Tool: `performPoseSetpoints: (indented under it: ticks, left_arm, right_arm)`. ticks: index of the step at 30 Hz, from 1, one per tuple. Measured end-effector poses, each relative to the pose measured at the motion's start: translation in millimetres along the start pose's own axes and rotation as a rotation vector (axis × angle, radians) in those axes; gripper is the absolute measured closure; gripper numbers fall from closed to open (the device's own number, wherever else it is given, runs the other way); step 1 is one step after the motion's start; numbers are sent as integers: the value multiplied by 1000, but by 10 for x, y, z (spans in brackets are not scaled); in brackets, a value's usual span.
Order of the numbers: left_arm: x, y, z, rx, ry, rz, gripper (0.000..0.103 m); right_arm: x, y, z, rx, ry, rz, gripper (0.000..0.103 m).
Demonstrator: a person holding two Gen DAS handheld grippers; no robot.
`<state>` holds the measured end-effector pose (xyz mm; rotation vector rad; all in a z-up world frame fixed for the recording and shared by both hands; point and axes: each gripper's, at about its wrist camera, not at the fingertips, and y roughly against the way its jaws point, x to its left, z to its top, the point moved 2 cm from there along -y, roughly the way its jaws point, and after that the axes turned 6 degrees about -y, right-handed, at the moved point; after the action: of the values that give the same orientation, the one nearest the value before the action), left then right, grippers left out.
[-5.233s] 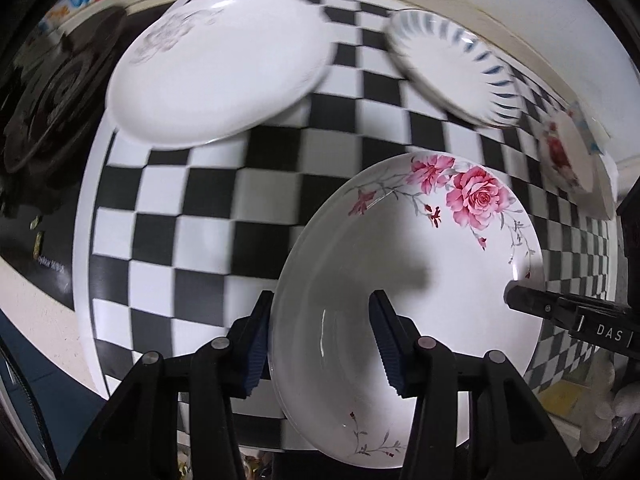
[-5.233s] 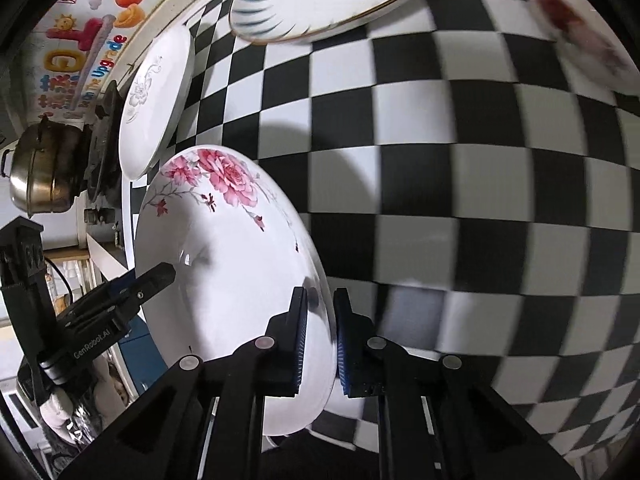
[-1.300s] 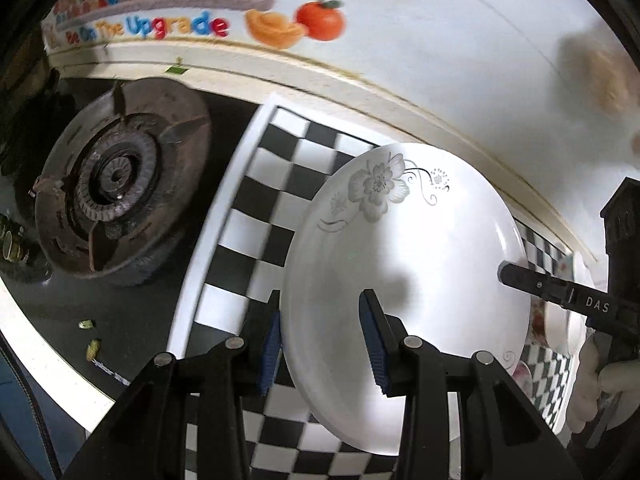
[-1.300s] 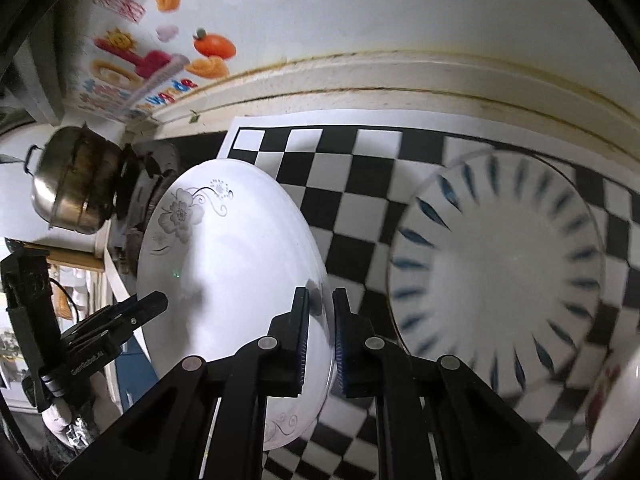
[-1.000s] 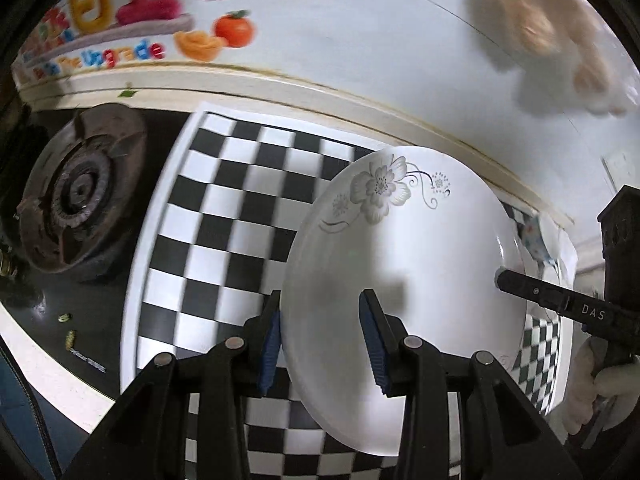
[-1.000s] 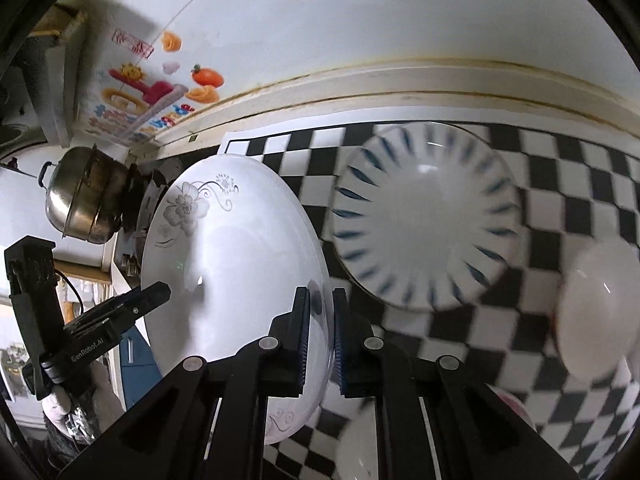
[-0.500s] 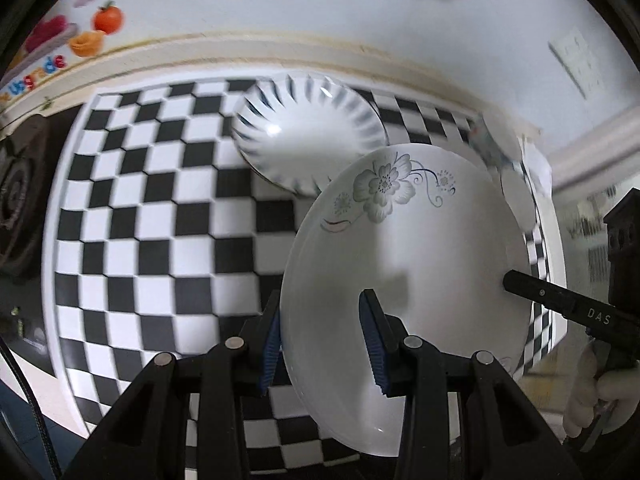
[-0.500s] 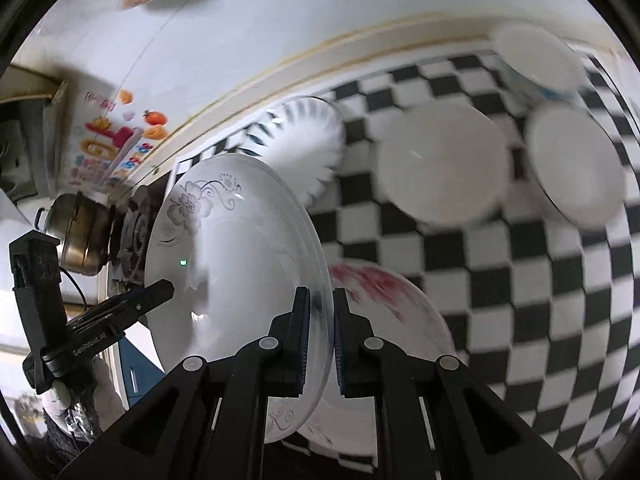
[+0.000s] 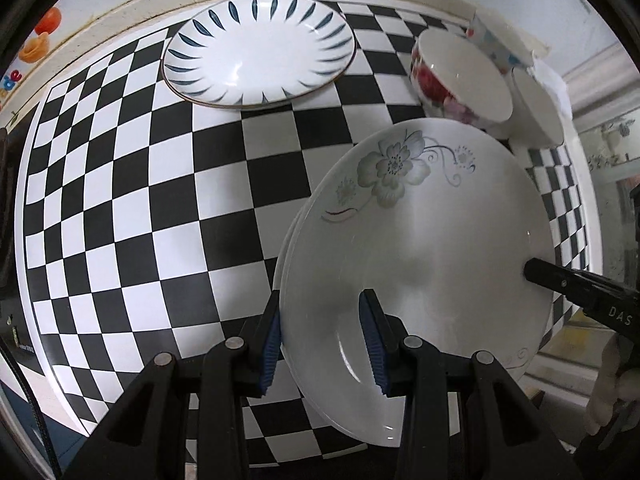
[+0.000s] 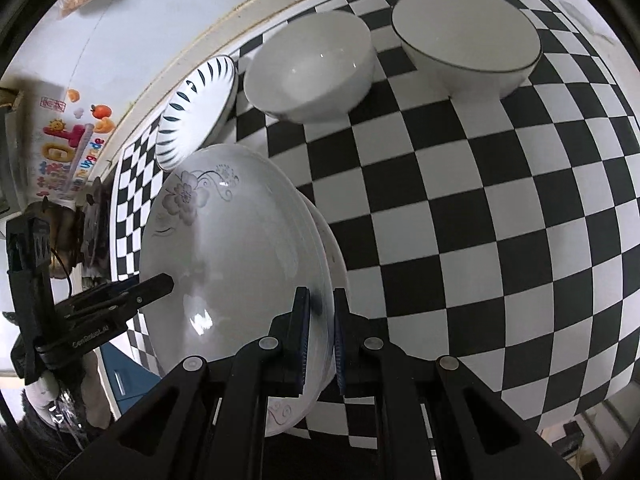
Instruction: Organize plates and bowls
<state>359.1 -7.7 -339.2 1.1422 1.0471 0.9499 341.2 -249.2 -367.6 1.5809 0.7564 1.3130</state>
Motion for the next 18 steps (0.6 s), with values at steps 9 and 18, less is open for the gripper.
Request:
performPoseSetpoints:
  ticks: [9, 18]
  left_arm:
    - [-79, -104, -81, 57, -31, 40, 69]
    - [-291, -260, -233, 116, -81, 76, 69]
  right_arm:
    - [21, -167, 8, 25, 13, -24, 90]
    - [0, -198, 55, 43, 27, -85, 89]
